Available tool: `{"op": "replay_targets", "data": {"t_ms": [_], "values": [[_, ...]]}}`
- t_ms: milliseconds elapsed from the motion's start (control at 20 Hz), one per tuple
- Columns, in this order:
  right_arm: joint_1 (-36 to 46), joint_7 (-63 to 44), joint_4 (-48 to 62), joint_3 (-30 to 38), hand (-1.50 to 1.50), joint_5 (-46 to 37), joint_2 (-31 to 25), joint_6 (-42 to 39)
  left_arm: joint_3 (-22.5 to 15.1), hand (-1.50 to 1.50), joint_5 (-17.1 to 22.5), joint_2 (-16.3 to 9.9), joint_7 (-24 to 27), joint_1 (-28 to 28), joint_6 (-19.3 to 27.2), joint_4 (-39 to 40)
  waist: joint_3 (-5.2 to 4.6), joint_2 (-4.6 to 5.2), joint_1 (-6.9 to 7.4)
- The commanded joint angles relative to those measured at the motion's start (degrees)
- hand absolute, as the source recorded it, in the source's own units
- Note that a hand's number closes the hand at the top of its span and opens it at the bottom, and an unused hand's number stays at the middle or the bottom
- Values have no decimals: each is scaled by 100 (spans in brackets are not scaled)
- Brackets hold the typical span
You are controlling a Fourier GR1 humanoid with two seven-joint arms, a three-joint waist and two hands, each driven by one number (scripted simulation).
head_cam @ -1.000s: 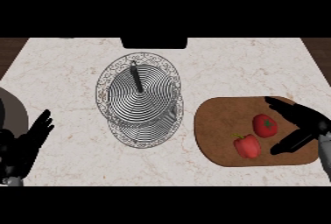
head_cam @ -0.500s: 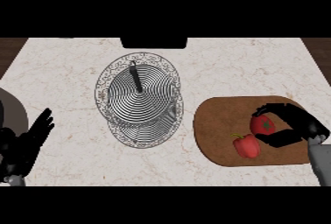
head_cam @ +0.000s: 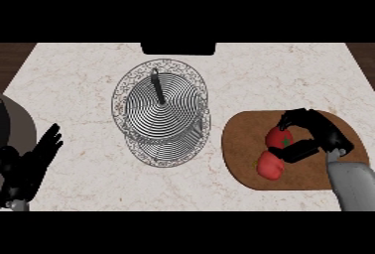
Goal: Pick the tomato from the cutting board and place it in the tiered basket
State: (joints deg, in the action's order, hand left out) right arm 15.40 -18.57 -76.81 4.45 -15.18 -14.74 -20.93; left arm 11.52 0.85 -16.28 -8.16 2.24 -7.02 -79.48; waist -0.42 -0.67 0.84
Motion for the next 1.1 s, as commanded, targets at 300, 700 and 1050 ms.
{"op": "replay_targets", "data": {"t_ms": [300,700,1050], "values": [[1214,-1730,-574,-1789,150,-2197,1110,1303,-283,0,-140,-29,-100,-169,-170,11,-169,-163,645],[2386,-3621,-697,-2681,150,-3924,1465,2126,-368,0,-187,9,-192,-201,-188,143,-127,-268,588],[3610,-5352,-586,-3322,150,-4791,1470,2314,-483,0,-201,104,-237,-360,-201,152,-61,-160,769]]}}
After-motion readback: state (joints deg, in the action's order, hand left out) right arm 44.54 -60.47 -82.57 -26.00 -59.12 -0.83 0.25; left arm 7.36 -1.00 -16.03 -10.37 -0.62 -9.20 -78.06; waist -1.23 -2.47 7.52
